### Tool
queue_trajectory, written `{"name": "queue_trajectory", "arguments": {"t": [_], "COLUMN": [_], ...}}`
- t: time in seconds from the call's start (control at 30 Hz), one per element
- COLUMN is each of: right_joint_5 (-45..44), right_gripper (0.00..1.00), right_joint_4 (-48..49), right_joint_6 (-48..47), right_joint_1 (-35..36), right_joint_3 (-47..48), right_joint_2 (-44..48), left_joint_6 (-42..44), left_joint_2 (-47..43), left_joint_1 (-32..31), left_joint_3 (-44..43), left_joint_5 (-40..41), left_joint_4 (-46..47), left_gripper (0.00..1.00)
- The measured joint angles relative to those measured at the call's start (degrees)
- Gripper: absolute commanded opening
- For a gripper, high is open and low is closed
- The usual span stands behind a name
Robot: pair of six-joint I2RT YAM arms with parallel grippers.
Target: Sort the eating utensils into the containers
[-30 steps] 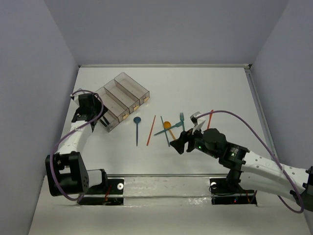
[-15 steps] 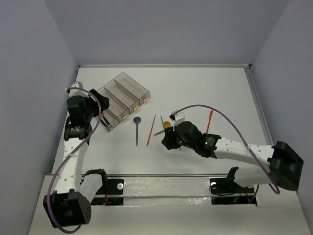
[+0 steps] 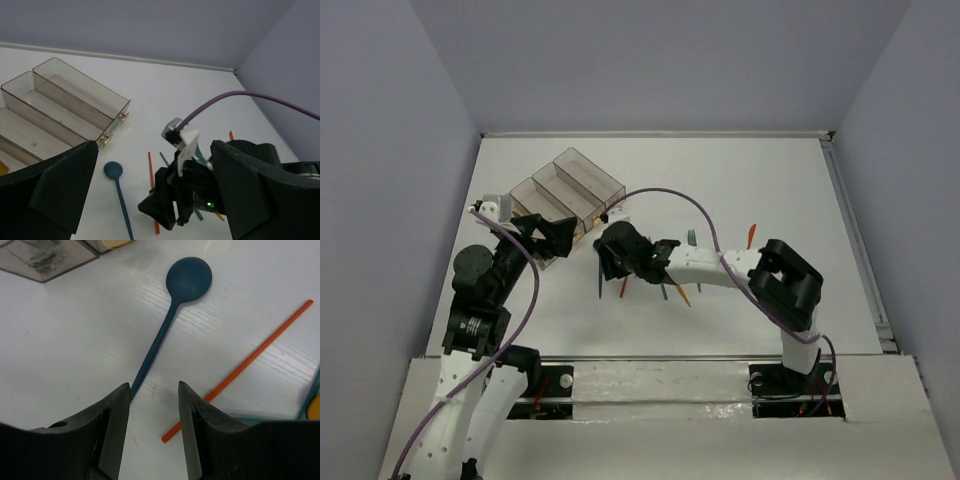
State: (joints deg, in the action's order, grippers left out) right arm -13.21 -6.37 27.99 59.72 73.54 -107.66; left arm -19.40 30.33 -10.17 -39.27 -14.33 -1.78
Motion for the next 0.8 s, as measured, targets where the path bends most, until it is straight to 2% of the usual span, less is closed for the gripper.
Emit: {"name": "queue_trajectory", "arguments": {"t": [0.17, 0.37, 0.43, 0.5, 0.57, 0.8], "right_joint_5": [-3.4, -5.7, -6.1, -6.7, -7.4, -10.4], "right_gripper": [0.48, 0.45, 0.35, 0.3, 0.16, 0.0], "right_joint_4": [-5.3, -10.3, -11.6, -12.1, -12.8, -13.5], "right_joint_6": [-0.2, -0.3, -0.3, -0.4, -0.5, -0.8], "right_joint_1": [0.3, 0.3, 0.4, 0.4, 0.4, 0.4], "right_joint_3": [10.6, 20.5, 23.6, 25.5, 26.5, 27.3], "right_joint_2": [-9.4, -19.1, -20.8, -22.1, -22.8, -23.2], "left_joint_6": [1.4, 1.6, 1.5, 1.6, 1.5, 1.6], "left_joint_2": [-3.5, -6.4, -7.3, -8.2, -8.8, -9.2], "left_joint_1": [-5.6, -8.6, -9.2, -9.7, -10.1, -10.8], "left_joint_3": [-0.3, -0.3, -0.3, -0.3, -0.3, -0.4], "left_joint_5": [7.9, 14.1, 15.7, 17.1, 18.1, 19.5], "left_joint_4": [-2.9, -4.8, -5.3, -5.6, -5.7, -5.8], "left_gripper": [0.99, 0.99, 0.99, 0.99, 0.99, 0.99]}}
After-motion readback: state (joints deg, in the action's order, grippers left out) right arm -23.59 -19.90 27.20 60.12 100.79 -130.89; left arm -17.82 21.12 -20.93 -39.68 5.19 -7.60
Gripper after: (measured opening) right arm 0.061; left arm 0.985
